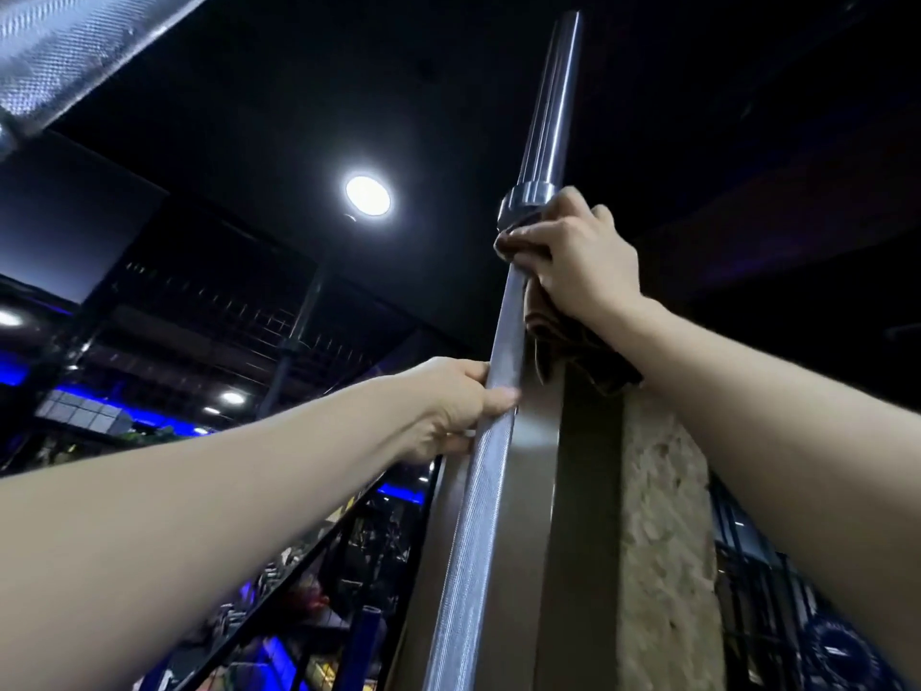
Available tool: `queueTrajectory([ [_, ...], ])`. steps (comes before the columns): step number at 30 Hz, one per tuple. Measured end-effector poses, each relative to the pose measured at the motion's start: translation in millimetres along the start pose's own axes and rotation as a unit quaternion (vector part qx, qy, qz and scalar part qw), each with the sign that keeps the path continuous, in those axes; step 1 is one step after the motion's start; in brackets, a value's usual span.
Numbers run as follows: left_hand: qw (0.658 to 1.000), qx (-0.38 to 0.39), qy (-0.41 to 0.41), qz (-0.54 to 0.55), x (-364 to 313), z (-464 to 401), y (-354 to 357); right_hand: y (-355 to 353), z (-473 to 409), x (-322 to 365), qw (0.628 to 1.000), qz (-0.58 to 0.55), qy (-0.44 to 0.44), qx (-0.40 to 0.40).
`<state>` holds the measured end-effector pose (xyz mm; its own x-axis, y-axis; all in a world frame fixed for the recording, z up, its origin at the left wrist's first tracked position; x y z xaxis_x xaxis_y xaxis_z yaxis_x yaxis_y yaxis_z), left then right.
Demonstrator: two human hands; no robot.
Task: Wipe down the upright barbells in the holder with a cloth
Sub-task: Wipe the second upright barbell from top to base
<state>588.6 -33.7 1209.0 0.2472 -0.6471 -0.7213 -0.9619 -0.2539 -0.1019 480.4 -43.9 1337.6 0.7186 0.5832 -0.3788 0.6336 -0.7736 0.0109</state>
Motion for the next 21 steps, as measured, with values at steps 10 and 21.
queueTrajectory([
  [10, 1.0, -0.007, -0.009, -0.019, 12, 20, -4, 6, 46, 18, 0.991, -0.11, -0.053, 0.056],
  [21, 0.997, 0.067, -0.018, -0.022, 64, 52, -6, 23, 77, 29, 0.993, -0.12, -0.009, -0.019],
])
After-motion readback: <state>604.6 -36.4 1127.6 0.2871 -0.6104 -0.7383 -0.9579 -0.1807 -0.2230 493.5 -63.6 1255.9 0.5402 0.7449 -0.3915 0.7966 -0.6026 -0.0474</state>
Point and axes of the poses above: each hand's wrist, its own z-axis away from the middle knuckle, its own y-axis out of the palm, x = y × z, the point moved 3 cm from there along -z, towards the middle knuckle, and after that the axes turned 2 degrees about y, right-handed, at the moved point
